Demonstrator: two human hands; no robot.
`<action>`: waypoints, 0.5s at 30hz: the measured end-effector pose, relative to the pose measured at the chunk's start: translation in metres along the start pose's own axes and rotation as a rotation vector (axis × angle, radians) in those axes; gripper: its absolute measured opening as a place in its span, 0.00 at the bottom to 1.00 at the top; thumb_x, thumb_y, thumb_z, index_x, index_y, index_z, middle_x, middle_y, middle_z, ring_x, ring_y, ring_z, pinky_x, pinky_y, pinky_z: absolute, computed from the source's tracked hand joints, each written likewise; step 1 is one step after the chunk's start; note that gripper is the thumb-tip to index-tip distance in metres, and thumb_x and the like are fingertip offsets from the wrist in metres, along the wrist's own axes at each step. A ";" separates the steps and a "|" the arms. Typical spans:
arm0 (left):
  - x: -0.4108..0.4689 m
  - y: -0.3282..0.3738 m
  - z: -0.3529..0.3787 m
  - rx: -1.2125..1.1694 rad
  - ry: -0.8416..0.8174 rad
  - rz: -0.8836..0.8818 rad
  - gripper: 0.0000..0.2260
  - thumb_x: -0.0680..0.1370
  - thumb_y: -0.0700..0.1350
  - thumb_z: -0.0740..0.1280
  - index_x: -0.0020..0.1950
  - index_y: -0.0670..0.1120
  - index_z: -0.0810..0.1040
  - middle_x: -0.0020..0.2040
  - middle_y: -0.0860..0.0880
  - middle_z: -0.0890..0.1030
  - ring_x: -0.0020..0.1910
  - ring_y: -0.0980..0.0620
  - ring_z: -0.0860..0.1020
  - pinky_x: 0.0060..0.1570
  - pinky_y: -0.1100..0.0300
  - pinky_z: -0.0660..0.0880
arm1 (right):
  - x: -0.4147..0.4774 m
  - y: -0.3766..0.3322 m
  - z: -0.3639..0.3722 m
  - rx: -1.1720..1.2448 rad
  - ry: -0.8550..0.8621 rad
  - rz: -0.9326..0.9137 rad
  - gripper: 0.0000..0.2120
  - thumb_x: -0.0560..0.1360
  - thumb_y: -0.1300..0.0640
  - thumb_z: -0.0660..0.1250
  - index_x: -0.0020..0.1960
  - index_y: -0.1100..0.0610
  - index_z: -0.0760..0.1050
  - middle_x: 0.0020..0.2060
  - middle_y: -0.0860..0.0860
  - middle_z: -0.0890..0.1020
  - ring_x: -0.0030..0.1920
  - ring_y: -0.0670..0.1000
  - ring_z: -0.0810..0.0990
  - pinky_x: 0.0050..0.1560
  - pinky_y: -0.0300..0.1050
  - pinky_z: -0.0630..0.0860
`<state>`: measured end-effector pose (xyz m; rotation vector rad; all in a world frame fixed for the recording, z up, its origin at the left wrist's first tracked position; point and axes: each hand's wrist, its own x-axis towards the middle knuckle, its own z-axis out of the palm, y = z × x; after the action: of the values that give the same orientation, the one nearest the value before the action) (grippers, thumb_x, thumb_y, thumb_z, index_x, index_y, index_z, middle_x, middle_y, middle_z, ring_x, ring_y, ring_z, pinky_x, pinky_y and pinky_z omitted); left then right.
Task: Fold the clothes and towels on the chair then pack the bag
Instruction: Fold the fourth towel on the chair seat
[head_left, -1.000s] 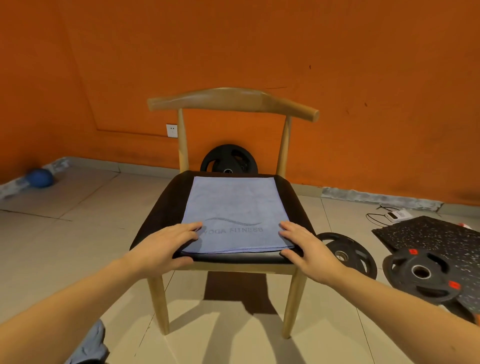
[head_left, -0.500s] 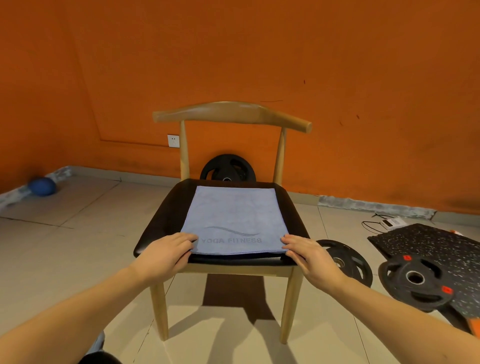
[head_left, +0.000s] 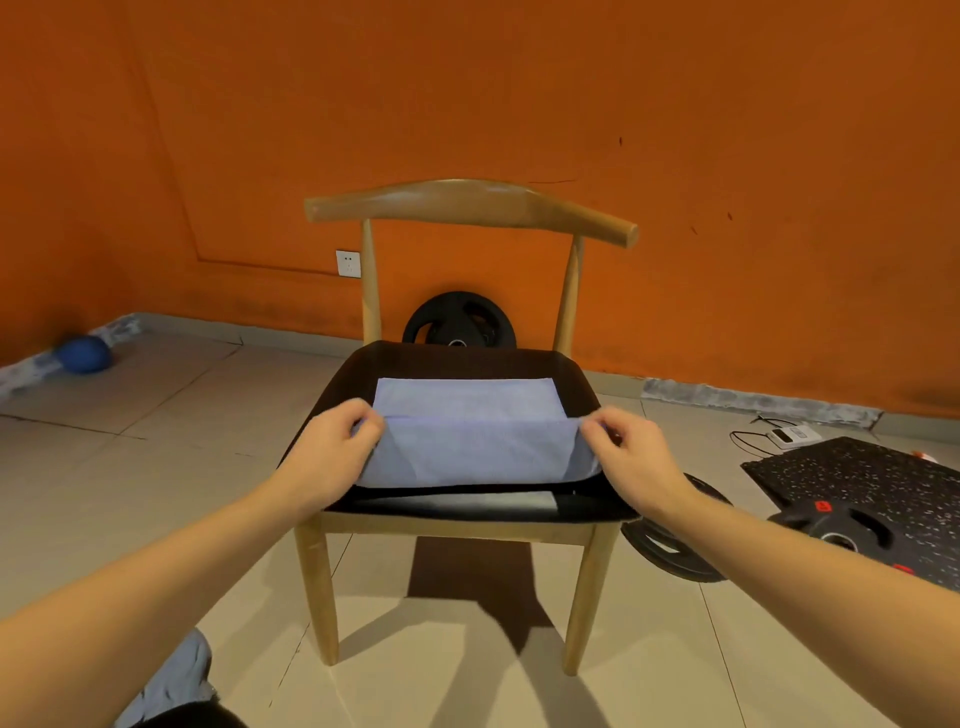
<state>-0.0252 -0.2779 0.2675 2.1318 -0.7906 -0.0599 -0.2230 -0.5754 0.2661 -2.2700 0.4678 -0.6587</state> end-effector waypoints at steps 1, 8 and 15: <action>0.015 0.000 0.002 -0.019 0.024 -0.036 0.13 0.84 0.53 0.59 0.46 0.49 0.77 0.45 0.50 0.79 0.45 0.51 0.78 0.44 0.51 0.75 | 0.015 -0.004 0.004 0.028 0.040 0.021 0.10 0.84 0.53 0.62 0.50 0.51 0.81 0.44 0.43 0.83 0.47 0.40 0.79 0.45 0.38 0.76; 0.115 -0.007 0.022 0.067 0.124 -0.127 0.10 0.85 0.51 0.61 0.55 0.45 0.77 0.49 0.49 0.79 0.49 0.49 0.77 0.48 0.54 0.70 | 0.119 0.003 0.040 0.000 0.152 0.180 0.09 0.84 0.56 0.62 0.50 0.59 0.78 0.42 0.51 0.79 0.45 0.52 0.76 0.40 0.46 0.67; 0.169 -0.034 0.044 0.398 0.068 -0.175 0.09 0.85 0.51 0.62 0.53 0.47 0.76 0.45 0.48 0.80 0.43 0.47 0.78 0.45 0.50 0.78 | 0.191 0.040 0.075 -0.230 0.033 0.294 0.10 0.83 0.53 0.65 0.53 0.59 0.80 0.47 0.57 0.82 0.46 0.57 0.78 0.47 0.49 0.74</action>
<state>0.1143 -0.3877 0.2523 2.5616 -0.6107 0.0847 -0.0313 -0.6576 0.2522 -2.3384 0.9136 -0.5139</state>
